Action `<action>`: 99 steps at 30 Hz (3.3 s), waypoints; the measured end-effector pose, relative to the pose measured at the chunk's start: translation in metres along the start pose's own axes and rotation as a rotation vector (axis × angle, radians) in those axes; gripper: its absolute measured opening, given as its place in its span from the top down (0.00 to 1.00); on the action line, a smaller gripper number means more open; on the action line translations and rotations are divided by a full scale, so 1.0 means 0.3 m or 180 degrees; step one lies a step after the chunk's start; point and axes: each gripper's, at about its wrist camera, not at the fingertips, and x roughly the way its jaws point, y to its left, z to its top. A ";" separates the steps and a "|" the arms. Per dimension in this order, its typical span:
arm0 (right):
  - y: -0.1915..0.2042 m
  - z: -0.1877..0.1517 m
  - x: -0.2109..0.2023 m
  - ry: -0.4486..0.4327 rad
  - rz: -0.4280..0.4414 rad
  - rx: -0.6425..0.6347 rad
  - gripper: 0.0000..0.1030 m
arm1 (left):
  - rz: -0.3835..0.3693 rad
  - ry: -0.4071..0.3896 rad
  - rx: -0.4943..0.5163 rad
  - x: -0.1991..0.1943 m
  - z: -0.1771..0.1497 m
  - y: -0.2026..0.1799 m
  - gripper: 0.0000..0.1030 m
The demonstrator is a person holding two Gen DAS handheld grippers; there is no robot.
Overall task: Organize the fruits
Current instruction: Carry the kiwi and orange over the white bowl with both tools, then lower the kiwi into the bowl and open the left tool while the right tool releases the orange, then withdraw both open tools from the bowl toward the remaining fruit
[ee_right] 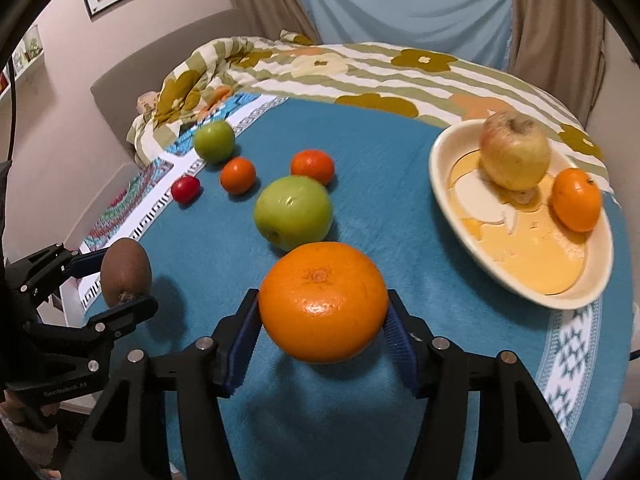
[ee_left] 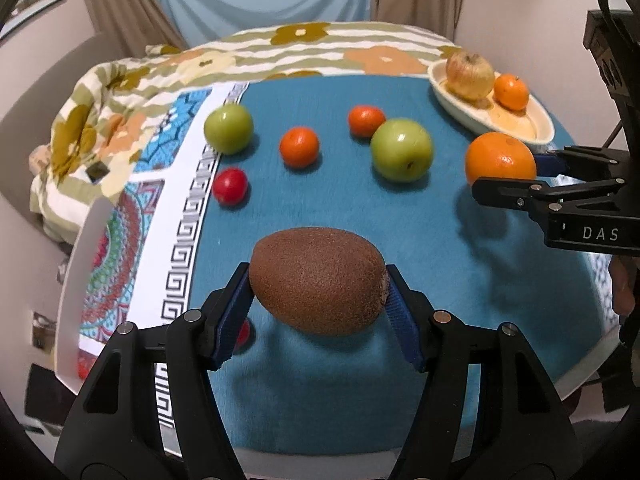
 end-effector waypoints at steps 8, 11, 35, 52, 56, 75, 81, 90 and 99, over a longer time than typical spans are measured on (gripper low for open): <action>-0.093 0.024 -0.146 -0.0150 -0.0105 0.0164 0.46 | -0.0115 -0.0199 0.0081 -0.093 0.137 -0.086 0.33; -0.144 0.025 -0.203 -0.0197 -0.0164 0.0227 0.46 | -0.0190 -0.0277 0.0117 -0.116 0.194 -0.135 0.33; -0.571 0.015 -0.291 -0.0245 -0.0430 0.0790 0.46 | -0.0800 -0.0067 0.0658 0.193 0.528 -0.584 0.33; -0.682 0.002 -0.241 -0.0162 -0.0474 0.1223 0.46 | -0.0849 0.0378 0.1179 0.396 0.548 -0.720 0.33; -0.682 0.010 -0.247 -0.0179 -0.0492 0.1245 0.46 | -0.0939 0.0310 0.1152 0.370 0.564 -0.716 0.04; -0.644 0.087 -0.153 -0.0063 -0.0258 0.1085 0.46 | -0.0689 0.0115 0.0705 0.195 0.572 -0.453 0.00; -0.620 0.095 -0.085 0.0036 -0.0144 0.1031 0.46 | -0.0542 0.0127 0.0518 0.170 0.531 -0.377 0.00; -0.615 0.090 -0.067 0.0090 -0.0030 0.1098 0.42 | -0.0449 0.0171 0.0258 0.148 0.457 -0.295 0.00; -0.573 0.097 -0.169 -0.0258 -0.0222 0.0924 0.00 | -0.0445 0.0097 0.0134 0.086 0.410 -0.286 0.00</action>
